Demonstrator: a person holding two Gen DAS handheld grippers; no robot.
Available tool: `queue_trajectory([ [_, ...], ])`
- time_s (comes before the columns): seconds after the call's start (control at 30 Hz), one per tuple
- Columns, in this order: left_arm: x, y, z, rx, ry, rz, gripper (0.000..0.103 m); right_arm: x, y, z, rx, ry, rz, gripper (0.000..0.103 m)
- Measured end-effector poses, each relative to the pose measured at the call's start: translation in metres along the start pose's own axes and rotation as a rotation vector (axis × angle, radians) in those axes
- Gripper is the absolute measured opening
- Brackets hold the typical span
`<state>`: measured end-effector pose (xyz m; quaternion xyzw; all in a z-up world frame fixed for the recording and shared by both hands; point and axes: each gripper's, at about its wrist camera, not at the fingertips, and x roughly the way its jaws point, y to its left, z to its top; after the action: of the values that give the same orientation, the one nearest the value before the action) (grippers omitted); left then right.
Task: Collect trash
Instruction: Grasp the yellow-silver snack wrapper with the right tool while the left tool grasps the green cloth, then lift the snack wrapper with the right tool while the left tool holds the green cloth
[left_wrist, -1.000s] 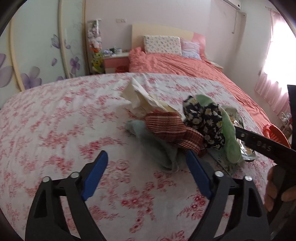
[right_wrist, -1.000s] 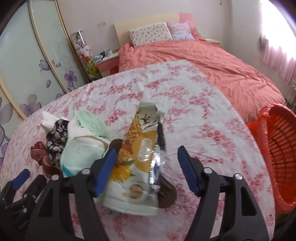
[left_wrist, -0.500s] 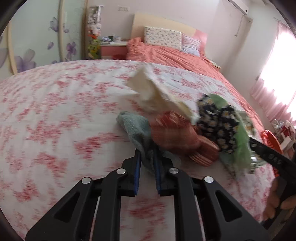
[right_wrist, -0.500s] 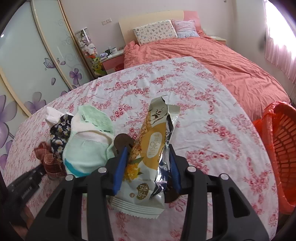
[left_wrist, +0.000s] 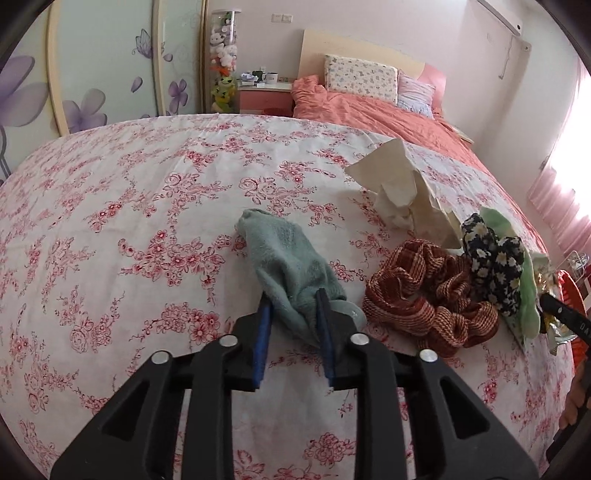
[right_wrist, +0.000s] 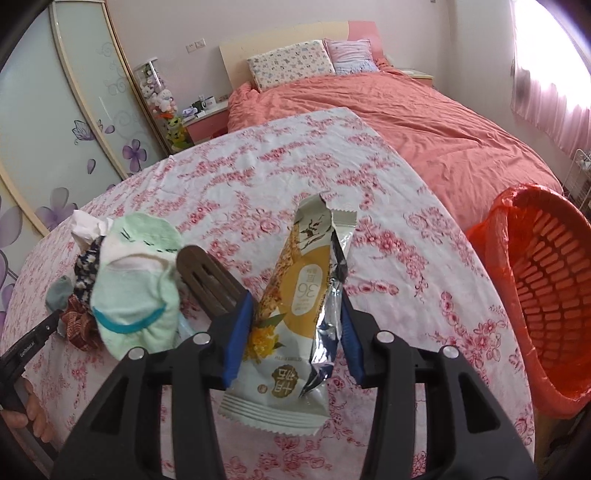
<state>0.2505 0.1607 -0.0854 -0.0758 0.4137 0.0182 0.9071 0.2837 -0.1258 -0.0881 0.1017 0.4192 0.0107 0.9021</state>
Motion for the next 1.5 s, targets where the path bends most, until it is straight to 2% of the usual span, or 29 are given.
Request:
queue_trajectory([
  [0.07, 0.002, 0.001, 0.002, -0.007, 0.003, 0.007, 0.035, 0.003, 0.0, -0.001, -0.003, 0.001, -0.014, 0.048],
  [0.4, 0.004, 0.0, 0.005, -0.01, 0.004, 0.003, 0.036, 0.005, -0.014, 0.001, -0.018, -0.021, -0.1, 0.046],
  [0.97, 0.004, 0.006, 0.004, -0.043, 0.0, -0.016, 0.036, 0.01, -0.015, 0.0, -0.031, 0.001, -0.136, 0.046],
  [1.23, 0.004, 0.0, 0.003, -0.021, 0.003, 0.018, 0.037, 0.009, -0.017, 0.0, -0.016, -0.002, -0.116, 0.047],
  [1.5, 0.003, 0.0, 0.003, -0.03, 0.002, 0.011, 0.037, 0.009, -0.018, 0.0, -0.01, -0.003, -0.106, 0.047],
])
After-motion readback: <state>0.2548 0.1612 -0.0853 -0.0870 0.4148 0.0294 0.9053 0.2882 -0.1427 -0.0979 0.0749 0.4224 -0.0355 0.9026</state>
